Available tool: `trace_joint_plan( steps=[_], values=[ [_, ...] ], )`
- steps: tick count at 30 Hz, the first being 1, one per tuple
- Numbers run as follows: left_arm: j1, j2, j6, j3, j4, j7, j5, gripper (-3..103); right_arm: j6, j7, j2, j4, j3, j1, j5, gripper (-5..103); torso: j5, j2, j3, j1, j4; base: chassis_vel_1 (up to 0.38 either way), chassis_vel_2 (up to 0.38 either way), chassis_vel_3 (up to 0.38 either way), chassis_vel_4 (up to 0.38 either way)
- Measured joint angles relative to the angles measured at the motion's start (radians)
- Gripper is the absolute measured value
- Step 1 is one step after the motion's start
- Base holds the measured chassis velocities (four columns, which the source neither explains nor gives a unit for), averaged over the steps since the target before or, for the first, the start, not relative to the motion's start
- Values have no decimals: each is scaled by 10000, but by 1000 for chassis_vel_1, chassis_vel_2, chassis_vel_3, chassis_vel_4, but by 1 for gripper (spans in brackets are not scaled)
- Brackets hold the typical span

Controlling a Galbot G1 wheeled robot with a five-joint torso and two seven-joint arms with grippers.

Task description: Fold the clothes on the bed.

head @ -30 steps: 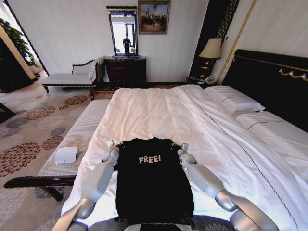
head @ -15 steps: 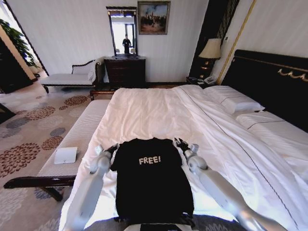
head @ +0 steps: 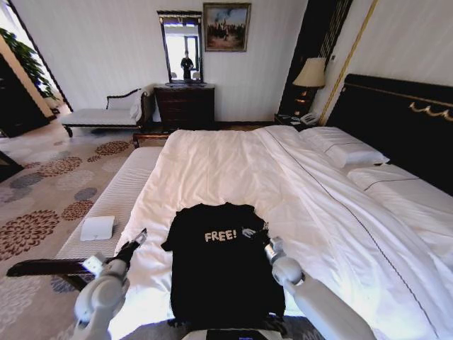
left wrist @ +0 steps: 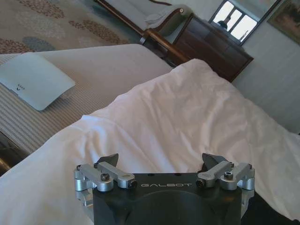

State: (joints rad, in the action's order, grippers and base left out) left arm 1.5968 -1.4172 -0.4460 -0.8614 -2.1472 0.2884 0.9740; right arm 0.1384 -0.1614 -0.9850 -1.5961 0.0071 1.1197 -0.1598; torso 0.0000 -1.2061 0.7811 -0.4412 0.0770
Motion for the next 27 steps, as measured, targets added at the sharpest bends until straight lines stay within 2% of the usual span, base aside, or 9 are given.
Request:
trace_joint_plan(
  steps=[1,2,4,6,10,19,24,27],
  values=[
    [0,0,0,0,0,0,0,100,0,0,0,0,0,0,0,100,0,0,0,0,0,0,0,0,0],
    [110,-47,63,-40,-82,-128,-59,100,198,86,92,103,1,47,630,100,-1,0,0,1,1,0,0,0,0],
    [153,-104,101,-81,-202,-187,-80,100,401,124,238,241,-30,88,1268,100,-1,0,-1,1,2,0,0,0,0],
    [153,-137,112,-108,-273,-191,-80,100,491,134,291,326,-45,93,1543,100,-1,1,0,1,3,0,0,0,0],
    [214,-185,114,-197,-407,-188,-68,100,733,164,558,700,-74,96,2768,100,0,3,1,-1,1,0,0,0,0],
    [103,-18,114,-191,-407,-143,-59,100,724,369,880,1469,-75,-170,3696,100,1,3,1,-1,2,0,0,0,0],
    [32,-60,114,-90,-308,-129,-95,100,848,487,850,1705,-21,-416,3783,103,-1,3,1,0,1,0,0,0,0],
    [-16,-60,114,-32,-251,-123,-118,100,896,488,788,1766,62,-451,3787,94,-1,3,1,-1,1,0,0,0,0]
  ],
)
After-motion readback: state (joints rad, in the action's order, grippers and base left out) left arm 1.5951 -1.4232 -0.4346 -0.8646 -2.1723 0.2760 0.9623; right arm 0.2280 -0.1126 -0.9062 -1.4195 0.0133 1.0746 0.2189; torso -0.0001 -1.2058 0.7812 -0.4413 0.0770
